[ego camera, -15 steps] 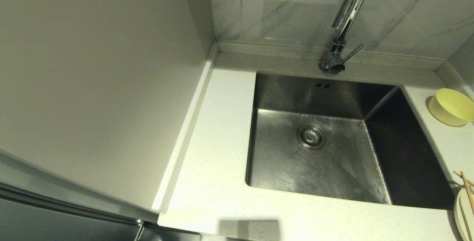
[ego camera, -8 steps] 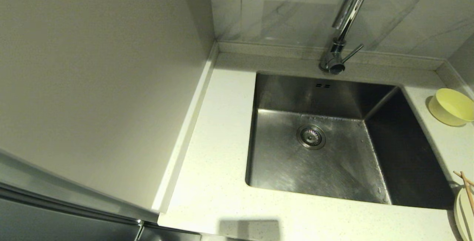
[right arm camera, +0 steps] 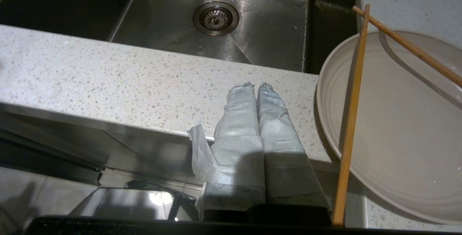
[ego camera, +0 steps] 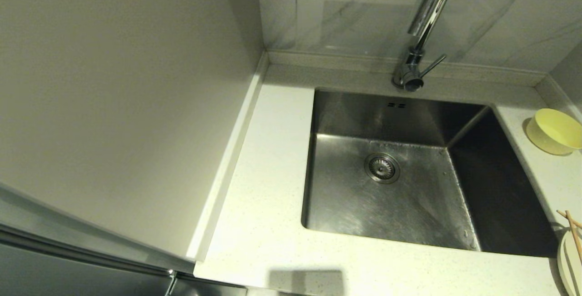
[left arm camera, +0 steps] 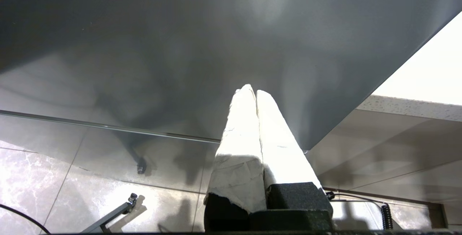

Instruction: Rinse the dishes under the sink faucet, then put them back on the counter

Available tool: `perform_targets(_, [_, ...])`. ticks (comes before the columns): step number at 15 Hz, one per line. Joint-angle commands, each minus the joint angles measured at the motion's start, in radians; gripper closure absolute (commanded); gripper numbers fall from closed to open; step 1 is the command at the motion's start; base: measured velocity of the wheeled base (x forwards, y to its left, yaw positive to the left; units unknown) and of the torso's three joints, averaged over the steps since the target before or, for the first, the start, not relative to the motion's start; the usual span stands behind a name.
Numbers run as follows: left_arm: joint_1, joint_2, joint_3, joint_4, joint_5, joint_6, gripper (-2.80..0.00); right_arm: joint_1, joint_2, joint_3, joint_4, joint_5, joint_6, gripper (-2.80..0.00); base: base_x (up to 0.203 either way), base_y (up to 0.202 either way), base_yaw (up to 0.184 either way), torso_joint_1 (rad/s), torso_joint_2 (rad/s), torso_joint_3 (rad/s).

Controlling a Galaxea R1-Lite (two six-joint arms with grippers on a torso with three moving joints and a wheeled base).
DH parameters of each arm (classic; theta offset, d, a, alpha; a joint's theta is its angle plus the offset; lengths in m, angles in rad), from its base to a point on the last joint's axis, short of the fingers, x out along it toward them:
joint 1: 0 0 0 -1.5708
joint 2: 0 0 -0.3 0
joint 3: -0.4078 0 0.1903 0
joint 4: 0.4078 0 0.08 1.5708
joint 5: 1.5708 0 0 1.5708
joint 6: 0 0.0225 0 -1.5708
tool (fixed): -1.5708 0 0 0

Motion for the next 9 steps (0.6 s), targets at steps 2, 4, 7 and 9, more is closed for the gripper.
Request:
perform_targets(2, [0.0, -0.002, 0.0, 0.0, 0.001, 0.0, 0.0, 0.0, 0.002, 0.0, -0.002, -0.011, 0.025, 0.0, 0.0, 0.0, 0.0, 0.0, 0.0, 0.0])
perform_targets(4, [0.0, -0.002, 0.0, 0.0, 0.001, 0.0, 0.0, 0.0, 0.002, 0.0, -0.007, -0.024, 0.025, 0.0, 0.0, 0.0, 0.0, 0.0, 0.0, 0.0])
perform_targets(7, [0.0, -0.002, 0.0, 0.0, 0.001, 0.0, 0.0, 0.0, 0.002, 0.0, -0.037, -0.026, 0.02, 0.0, 0.0, 0.0, 0.0, 0.0, 0.0, 0.0])
perform_targets(9, [0.0, -0.002, 0.0, 0.0, 0.001, 0.0, 0.0, 0.0, 0.002, 0.0, 0.002, -0.024, 0.013, 0.0, 0.0, 0.0, 0.0, 0.0, 0.0, 0.0])
